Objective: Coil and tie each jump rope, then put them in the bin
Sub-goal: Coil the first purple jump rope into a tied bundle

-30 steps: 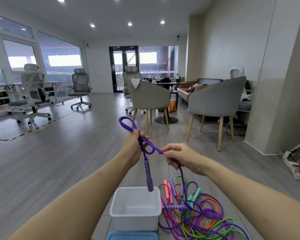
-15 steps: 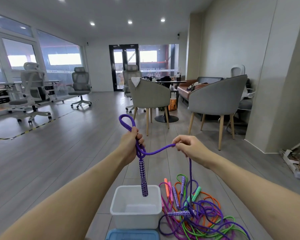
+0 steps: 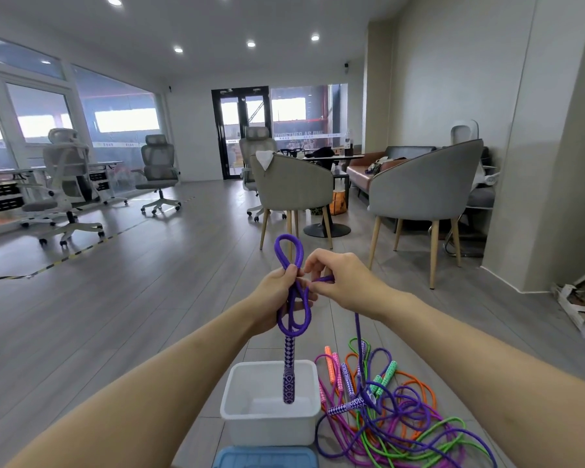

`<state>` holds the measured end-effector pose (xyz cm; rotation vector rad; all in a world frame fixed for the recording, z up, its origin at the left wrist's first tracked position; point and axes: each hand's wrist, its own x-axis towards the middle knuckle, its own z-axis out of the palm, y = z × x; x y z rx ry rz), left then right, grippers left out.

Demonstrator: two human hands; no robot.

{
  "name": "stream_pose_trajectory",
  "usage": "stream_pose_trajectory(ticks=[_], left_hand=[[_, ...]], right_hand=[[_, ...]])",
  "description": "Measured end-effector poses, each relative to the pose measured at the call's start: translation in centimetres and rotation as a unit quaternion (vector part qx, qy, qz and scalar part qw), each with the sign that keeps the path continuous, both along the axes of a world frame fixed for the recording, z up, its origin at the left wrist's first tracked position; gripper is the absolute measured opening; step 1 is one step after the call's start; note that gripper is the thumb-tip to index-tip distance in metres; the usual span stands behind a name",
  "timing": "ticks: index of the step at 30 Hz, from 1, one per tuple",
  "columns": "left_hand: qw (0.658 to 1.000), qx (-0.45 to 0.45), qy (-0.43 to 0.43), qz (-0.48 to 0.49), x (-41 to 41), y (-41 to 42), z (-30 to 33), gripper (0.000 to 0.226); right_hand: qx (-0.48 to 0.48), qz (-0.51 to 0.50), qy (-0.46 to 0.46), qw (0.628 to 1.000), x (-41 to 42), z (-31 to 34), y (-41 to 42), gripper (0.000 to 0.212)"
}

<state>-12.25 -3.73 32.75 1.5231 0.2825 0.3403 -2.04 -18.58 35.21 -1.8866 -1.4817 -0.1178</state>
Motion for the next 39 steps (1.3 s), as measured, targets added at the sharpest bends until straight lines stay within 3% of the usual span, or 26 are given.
stream_pose_trajectory(ticks=[7, 12, 16, 20, 23, 26, 30, 33, 39], left_hand=[[0.998, 0.017, 0.006, -0.055, 0.3, -0.6, -0.3, 0.041], [0.996, 0.033, 0.035, -0.07, 0.4, -1.1, 0.0, 0.034], [0.987, 0.106, 0.077, -0.093, 0.1, -0.9, 1.5, 0.04], [0.962, 0.225, 0.099, -0.121, -0.2, -0.1, 2.0, 0.033], [0.976, 0.174, 0.066, -0.109, -0.5, 0.3, 1.8, 0.03], [0.997, 0.052, -0.007, -0.052, -0.5, 0.5, 2.5, 0.03], [0.994, -0.053, -0.09, 0.005, -0.3, 0.6, 3.3, 0.035], [0.992, -0.067, -0.105, 0.012, -0.2, 0.2, 3.5, 0.035], [0.997, -0.039, -0.07, 0.002, 0.6, -0.8, 2.4, 0.02]], right_hand=[[-0.019, -0.049, -0.165, 0.985, 0.0, 0.2, 0.6, 0.027], [-0.001, -0.032, -0.158, 0.987, 0.7, 0.1, 0.5, 0.022], [0.025, -0.06, -0.106, 0.992, 1.6, -0.2, -0.5, 0.023], [0.016, -0.095, -0.075, 0.993, 3.1, -1.2, -1.8, 0.019], [-0.031, -0.138, -0.089, 0.986, 4.0, -1.9, -2.5, 0.02], [0.02, -0.175, 0.018, 0.984, 5.3, -2.8, -3.1, 0.027], [0.041, -0.224, 0.149, 0.962, 6.3, -3.9, -3.0, 0.021], [0.054, -0.236, 0.198, 0.95, 6.1, -4.1, -2.8, 0.022], [0.204, -0.247, 0.302, 0.898, 4.6, -1.9, -0.9, 0.021]])
